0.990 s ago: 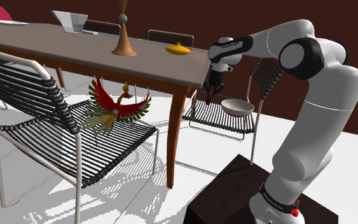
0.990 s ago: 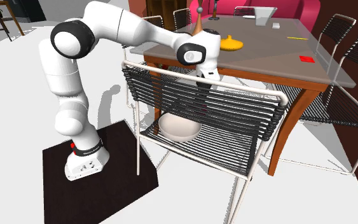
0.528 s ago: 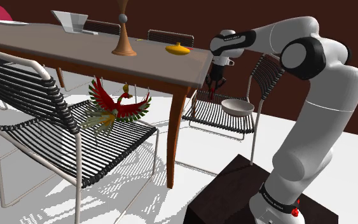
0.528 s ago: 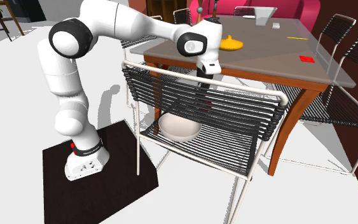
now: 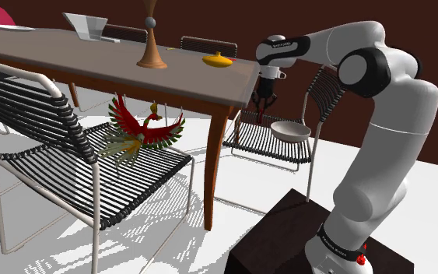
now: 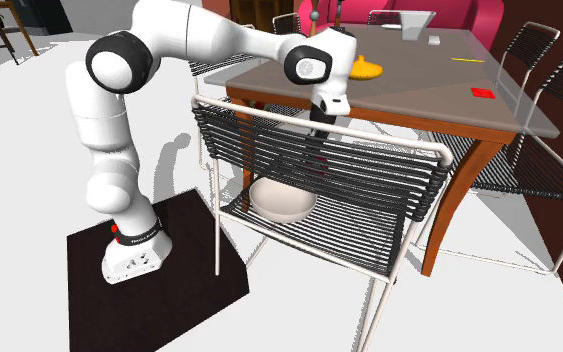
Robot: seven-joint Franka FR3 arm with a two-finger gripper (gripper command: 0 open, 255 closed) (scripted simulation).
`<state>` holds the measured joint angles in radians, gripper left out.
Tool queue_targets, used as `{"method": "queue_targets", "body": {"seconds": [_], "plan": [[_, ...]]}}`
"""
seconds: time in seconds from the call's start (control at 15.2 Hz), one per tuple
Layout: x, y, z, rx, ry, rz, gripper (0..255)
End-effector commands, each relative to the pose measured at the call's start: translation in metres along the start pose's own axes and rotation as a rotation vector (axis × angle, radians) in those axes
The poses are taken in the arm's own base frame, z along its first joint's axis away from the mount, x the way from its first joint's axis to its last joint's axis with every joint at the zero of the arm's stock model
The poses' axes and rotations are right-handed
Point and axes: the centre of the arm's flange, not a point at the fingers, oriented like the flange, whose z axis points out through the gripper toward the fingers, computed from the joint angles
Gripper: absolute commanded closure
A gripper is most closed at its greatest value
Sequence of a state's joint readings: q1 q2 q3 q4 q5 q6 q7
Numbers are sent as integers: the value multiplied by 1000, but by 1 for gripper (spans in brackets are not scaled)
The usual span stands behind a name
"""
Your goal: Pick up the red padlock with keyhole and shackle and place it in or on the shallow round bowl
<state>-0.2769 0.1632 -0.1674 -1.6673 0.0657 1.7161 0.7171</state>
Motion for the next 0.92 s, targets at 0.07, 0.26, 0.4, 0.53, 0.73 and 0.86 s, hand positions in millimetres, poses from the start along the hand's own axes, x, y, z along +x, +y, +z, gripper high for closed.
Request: {"method": "queue_targets", "body": {"seconds": [0.07, 0.26, 0.4, 0.53, 0.73, 0.86], "plan": [[-9, 6, -57, 69, 63, -4, 255], [-11, 6, -73, 69, 63, -4, 255], [-12, 20, -78, 69, 63, -4, 255], [-15, 46, -79, 69, 63, -4, 255], [-18, 85, -81, 69, 63, -4, 255], [-20, 112, -82, 69, 63, -4, 255]]}}
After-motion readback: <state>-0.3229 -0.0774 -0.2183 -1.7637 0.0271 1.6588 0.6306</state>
